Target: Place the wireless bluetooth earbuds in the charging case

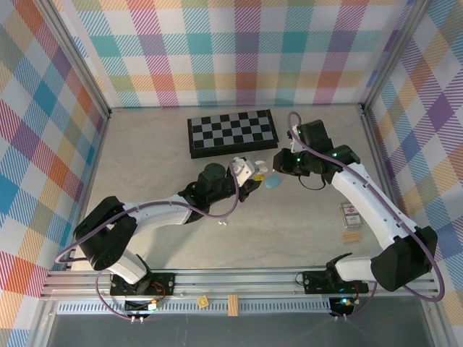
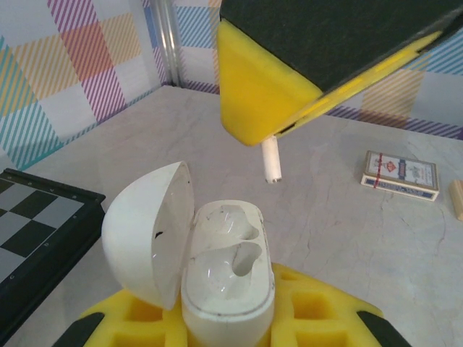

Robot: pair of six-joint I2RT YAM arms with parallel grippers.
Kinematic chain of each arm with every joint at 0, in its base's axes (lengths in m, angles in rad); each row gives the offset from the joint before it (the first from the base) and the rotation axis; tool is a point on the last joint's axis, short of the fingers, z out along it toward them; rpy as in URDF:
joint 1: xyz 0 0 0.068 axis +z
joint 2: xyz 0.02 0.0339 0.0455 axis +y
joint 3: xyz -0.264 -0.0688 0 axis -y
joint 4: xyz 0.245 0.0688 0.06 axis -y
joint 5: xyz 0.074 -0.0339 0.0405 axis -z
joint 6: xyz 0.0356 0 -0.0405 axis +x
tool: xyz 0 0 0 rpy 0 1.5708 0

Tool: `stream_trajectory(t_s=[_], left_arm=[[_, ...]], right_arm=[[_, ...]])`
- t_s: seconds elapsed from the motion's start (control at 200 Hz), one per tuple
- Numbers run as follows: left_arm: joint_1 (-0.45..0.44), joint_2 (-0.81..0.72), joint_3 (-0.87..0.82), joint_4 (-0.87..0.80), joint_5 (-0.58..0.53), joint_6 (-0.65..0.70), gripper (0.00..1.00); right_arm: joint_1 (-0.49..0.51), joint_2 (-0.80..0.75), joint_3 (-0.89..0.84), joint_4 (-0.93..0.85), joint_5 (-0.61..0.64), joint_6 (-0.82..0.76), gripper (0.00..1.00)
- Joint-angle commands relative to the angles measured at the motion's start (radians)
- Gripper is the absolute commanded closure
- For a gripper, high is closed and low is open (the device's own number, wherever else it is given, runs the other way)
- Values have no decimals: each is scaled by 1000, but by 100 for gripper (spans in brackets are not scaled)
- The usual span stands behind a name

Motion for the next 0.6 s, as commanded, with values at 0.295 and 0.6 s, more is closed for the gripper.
stream_trajectory(t_s=[0.295,0.6], left_arm=[[-15,31,62,-29,-6,-13,88],[-20,19,62,-20,26,-23,88]], right_arm=[[-5,-36,-2,74,-88,21,82],[-5,-11,-7,100,-122,32,82]])
